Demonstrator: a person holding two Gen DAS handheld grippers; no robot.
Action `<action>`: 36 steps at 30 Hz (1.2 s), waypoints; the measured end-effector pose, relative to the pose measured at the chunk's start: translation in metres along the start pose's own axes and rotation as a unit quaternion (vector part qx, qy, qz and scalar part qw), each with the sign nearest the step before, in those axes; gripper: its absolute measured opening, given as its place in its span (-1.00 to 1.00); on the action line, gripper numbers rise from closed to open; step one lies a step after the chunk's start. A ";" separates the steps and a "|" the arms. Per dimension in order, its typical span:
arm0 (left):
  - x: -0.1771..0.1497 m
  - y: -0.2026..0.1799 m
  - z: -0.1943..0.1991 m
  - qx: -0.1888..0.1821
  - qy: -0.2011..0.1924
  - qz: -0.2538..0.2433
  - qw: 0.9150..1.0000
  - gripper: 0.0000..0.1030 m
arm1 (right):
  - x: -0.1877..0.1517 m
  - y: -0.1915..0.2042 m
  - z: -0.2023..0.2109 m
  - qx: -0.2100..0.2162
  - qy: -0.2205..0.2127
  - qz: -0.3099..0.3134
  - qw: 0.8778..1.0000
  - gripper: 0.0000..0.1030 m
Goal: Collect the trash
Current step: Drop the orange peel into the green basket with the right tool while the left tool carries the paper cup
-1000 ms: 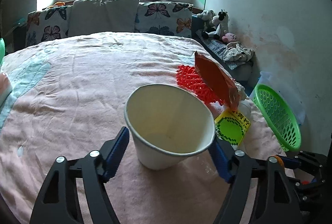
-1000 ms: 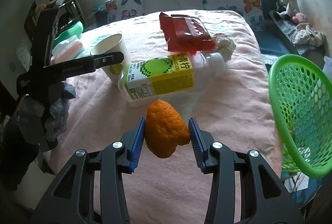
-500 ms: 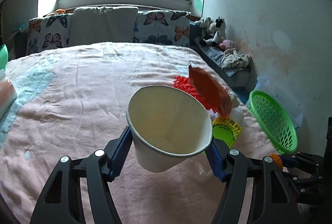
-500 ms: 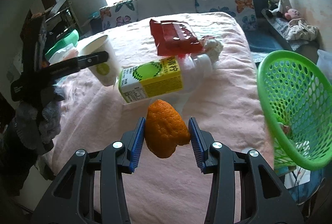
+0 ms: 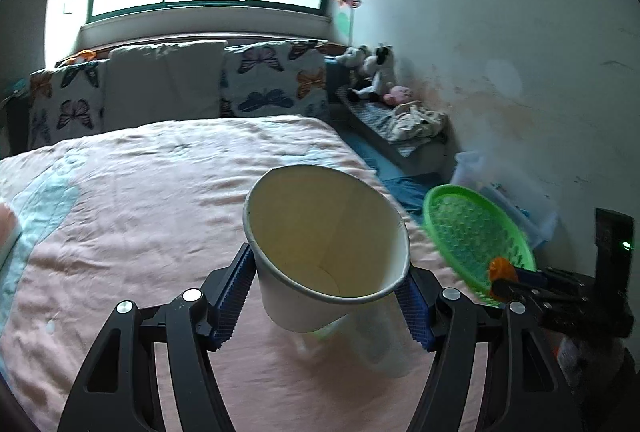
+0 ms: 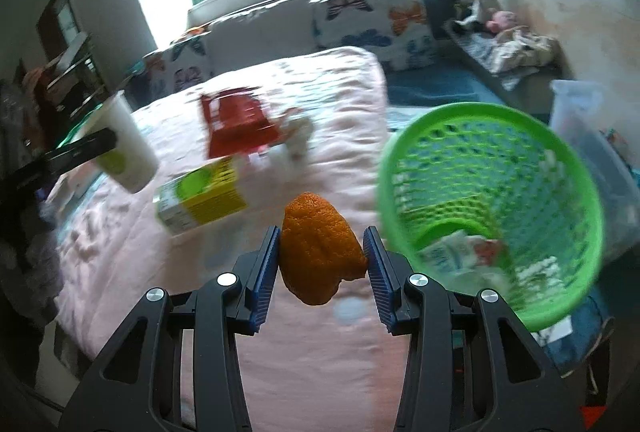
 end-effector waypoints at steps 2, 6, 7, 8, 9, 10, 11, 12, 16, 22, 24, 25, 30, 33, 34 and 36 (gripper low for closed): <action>0.003 -0.012 -0.005 -0.011 0.001 -0.006 1.000 0.26 | 0.001 -0.016 -0.001 -0.015 0.001 -0.011 1.000 -0.16; 0.008 -0.035 -0.018 -0.031 0.007 -0.015 0.999 0.26 | 0.002 -0.050 -0.007 -0.047 0.009 -0.029 0.998 -0.16; 0.009 -0.040 -0.021 -0.035 0.009 -0.016 0.999 0.26 | 0.002 -0.058 -0.009 -0.052 0.012 -0.034 0.998 -0.16; 0.009 -0.045 -0.025 -0.039 0.012 -0.018 0.999 0.26 | 0.001 -0.067 -0.012 -0.059 0.016 -0.040 0.997 -0.16; 0.010 -0.051 -0.029 -0.043 0.015 -0.021 0.999 0.26 | 0.001 -0.073 -0.014 -0.064 0.017 -0.044 0.997 -0.16; 0.011 -0.056 -0.033 -0.046 0.017 -0.023 0.999 0.26 | 0.000 -0.079 -0.016 -0.068 0.019 -0.047 0.996 -0.16; 0.012 -0.059 -0.036 -0.049 0.019 -0.024 0.998 0.26 | 0.000 -0.086 -0.019 -0.073 0.023 -0.052 0.996 -0.16; 0.013 -0.064 -0.041 -0.052 0.022 -0.026 0.998 0.26 | -0.001 -0.091 -0.021 -0.076 0.025 -0.055 0.995 -0.16; 0.017 -0.079 -0.055 -0.059 0.030 -0.035 0.997 0.26 | -0.003 -0.110 -0.032 -0.086 0.037 -0.067 0.993 -0.12; 0.022 -0.098 -0.077 -0.070 0.046 -0.045 0.995 0.26 | -0.006 -0.128 -0.041 -0.095 0.040 -0.080 0.991 -0.09; 0.022 -0.103 -0.083 -0.074 0.050 -0.049 0.995 0.26 | -0.006 -0.132 -0.040 -0.096 0.038 -0.085 0.991 -0.03; 0.022 -0.106 -0.086 -0.076 0.052 -0.051 0.994 0.26 | -0.005 -0.134 -0.039 -0.095 0.036 -0.088 0.991 0.03; 0.023 -0.120 -0.103 -0.082 0.064 -0.060 0.993 0.26 | -0.005 -0.138 -0.031 -0.102 0.025 -0.085 0.991 0.08; 0.022 -0.127 -0.113 -0.087 0.071 -0.063 0.992 0.26 | -0.005 -0.141 -0.022 -0.108 0.015 -0.084 0.991 0.18; 0.021 -0.129 -0.117 -0.089 0.075 -0.063 0.991 0.26 | -0.006 -0.142 -0.019 -0.108 0.012 -0.087 0.990 0.26; 0.020 -0.133 -0.124 -0.093 0.081 -0.064 0.990 0.26 | -0.006 -0.145 -0.013 -0.109 0.005 -0.091 0.990 0.31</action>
Point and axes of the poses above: each gripper's, at about its wrist camera, not at the fingertips, and z roughly against the way its jaws point, y to its left, x to its top, the point moved 1 cm from there along -z, roughly the way its jaws point, and after that the axes turned 7 degrees about -x, right-handed, at the moved point
